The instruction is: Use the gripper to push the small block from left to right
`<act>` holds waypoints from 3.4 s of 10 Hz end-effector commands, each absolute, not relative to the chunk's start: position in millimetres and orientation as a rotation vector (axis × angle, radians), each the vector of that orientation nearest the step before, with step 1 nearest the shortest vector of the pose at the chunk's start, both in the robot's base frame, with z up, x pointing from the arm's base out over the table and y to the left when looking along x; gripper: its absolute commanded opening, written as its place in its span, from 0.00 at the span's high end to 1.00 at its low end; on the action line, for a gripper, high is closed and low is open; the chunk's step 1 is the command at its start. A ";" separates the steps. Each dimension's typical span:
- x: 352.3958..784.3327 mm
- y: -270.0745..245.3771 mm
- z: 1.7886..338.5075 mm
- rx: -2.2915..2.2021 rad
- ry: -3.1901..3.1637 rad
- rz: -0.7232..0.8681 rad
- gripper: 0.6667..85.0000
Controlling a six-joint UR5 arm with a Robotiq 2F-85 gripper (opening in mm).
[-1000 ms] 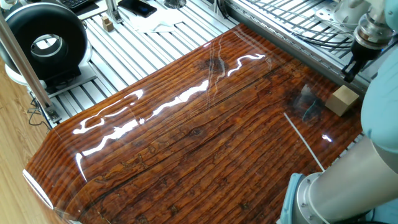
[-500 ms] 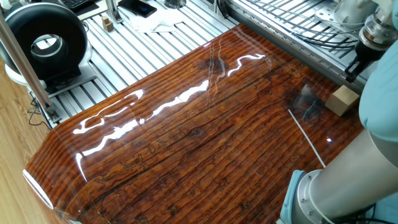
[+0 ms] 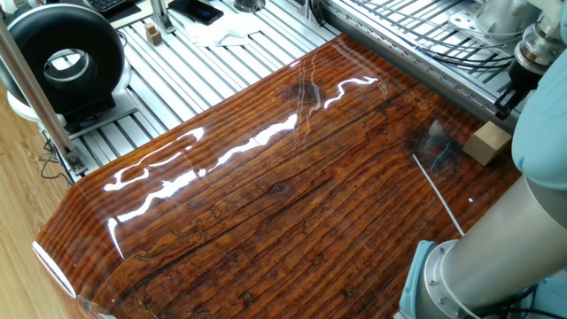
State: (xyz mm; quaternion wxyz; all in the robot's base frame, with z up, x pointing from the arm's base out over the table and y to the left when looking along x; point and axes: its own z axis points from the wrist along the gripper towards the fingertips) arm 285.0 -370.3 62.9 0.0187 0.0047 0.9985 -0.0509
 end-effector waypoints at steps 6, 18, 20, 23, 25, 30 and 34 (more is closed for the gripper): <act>275.7 -366.6 51.2 0.000 3.121 -0.130 1.00; 272.6 -360.0 43.9 0.013 3.133 -0.087 1.00; 273.5 -358.4 43.7 0.015 3.130 -0.078 1.00; 277.3 -350.0 40.4 0.061 3.124 -0.024 1.00; 277.8 -349.9 39.9 0.068 3.124 -0.024 1.00; 277.4 -343.0 38.2 0.087 3.128 0.007 1.00; 272.5 -333.9 39.0 0.083 3.153 0.032 1.00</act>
